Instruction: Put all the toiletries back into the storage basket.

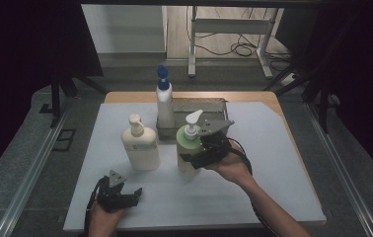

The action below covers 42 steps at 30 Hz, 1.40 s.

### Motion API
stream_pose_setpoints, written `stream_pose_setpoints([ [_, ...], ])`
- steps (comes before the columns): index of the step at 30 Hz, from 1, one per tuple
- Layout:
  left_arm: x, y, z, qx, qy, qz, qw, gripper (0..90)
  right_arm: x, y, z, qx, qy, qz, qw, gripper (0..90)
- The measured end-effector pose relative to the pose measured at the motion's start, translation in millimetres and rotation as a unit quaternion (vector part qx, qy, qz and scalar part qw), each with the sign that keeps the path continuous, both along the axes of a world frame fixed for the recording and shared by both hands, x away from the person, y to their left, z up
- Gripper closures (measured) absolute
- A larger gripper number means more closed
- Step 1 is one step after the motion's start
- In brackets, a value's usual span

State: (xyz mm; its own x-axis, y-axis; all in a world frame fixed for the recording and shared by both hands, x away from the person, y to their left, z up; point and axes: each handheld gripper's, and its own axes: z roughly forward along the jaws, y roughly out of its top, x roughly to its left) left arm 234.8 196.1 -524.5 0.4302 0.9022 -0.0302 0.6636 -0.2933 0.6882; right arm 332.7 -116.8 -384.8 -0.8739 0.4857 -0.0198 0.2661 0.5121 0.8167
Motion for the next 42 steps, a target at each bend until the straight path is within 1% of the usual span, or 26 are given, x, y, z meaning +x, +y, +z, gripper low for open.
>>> stream_pose_setpoints([
  [6,0.0,0.1,0.0,0.000,0.000,0.000,1.0000,12.2,11.1,2.3,6.8,0.000,-0.005,-0.008,1.0000,12.0],
  [10,0.0,0.1,0.0,0.000,0.000,0.000,1.0000,12.2,18.6,3.7,13.0,0.005,-0.006,-0.013,0.9999,12.0],
  [17,0.1,0.1,0.0,0.001,0.000,0.000,1.0000,12.2,31.2,6.5,24.4,0.006,-0.012,-0.024,0.9996,12.1],
  [24,0.1,0.1,0.1,0.001,0.000,0.000,1.0000,12.2,44.0,9.6,35.4,0.007,-0.024,-0.038,0.9990,12.1],
  [31,0.1,0.1,0.1,0.001,0.001,0.000,1.0000,12.2,57.0,12.6,43.3,0.010,-0.031,-0.054,0.9980,12.1],
  [37,0.1,0.1,0.1,0.000,0.001,0.000,1.0000,12.2,69.0,14.7,47.3,0.015,-0.033,-0.072,0.9967,12.2],
  [42,0.1,0.0,0.1,0.000,0.001,0.000,1.0000,12.2,79.0,16.3,49.8,0.016,-0.037,-0.088,0.9954,12.1],
])
